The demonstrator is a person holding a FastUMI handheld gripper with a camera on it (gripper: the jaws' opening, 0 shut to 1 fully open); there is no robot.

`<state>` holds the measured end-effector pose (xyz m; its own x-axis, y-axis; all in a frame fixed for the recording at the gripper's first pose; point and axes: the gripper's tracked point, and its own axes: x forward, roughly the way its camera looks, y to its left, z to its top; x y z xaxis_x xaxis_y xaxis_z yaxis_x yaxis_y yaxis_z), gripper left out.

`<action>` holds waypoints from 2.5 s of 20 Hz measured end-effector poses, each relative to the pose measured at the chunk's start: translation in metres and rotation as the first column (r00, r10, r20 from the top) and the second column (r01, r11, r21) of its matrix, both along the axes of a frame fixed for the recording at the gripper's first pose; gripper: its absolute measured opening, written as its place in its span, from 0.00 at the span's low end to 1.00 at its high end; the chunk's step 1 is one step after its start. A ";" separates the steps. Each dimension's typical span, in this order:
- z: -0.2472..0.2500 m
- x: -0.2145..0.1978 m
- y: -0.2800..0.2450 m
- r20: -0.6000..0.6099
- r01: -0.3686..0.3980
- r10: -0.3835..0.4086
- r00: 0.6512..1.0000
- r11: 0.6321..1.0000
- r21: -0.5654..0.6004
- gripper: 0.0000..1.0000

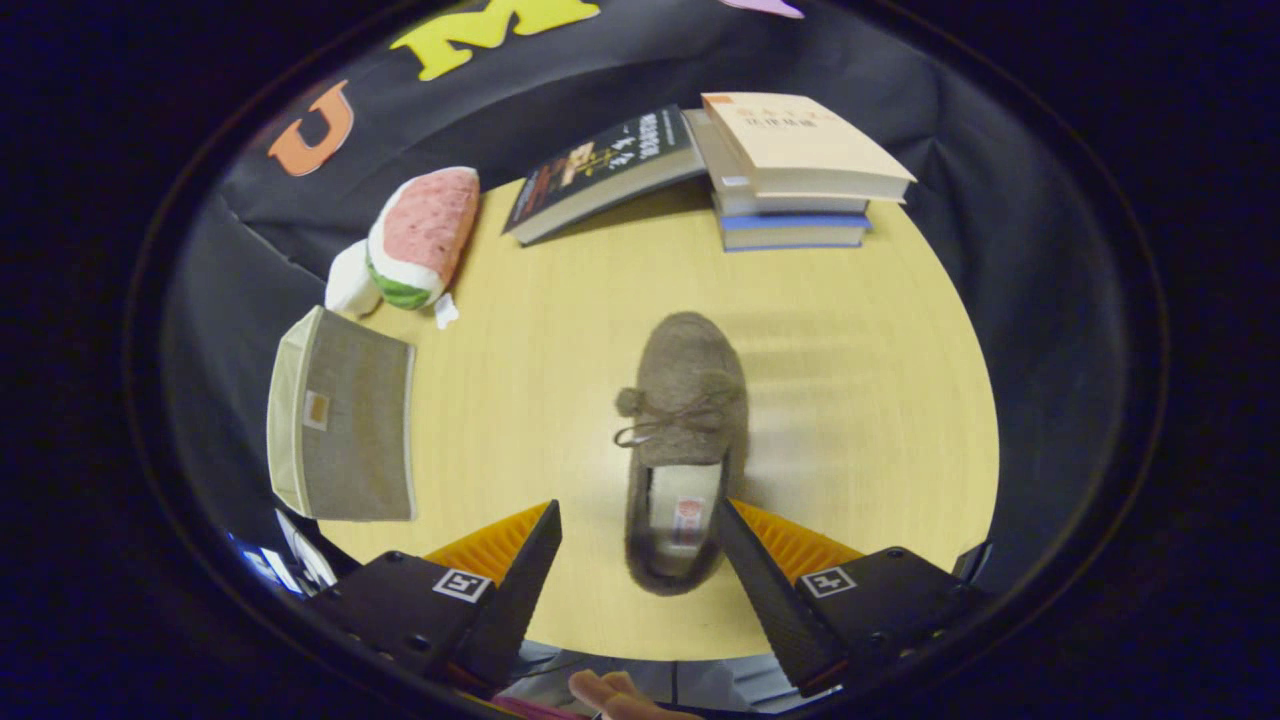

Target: Open the storage box then place both shoes into the box .Put the left shoe in first, then the right shoe, with the right side of both shoes facing outward in a uniform manner.

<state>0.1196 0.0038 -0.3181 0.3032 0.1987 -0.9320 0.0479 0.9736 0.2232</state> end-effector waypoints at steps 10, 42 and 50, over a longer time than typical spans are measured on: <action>-0.055 0.033 -0.058 -0.010 0.042 -0.045 0.999 0.980 -0.195 0.87; 0.134 0.001 0.181 0.039 0.051 -0.056 0.998 0.992 0.114 0.00; 0.139 0.018 0.335 0.031 -0.060 0.056 0.998 0.991 0.119 0.01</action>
<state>0.1371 0.3385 -0.1795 0.3134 0.3264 -0.8918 -0.0158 0.9407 0.3387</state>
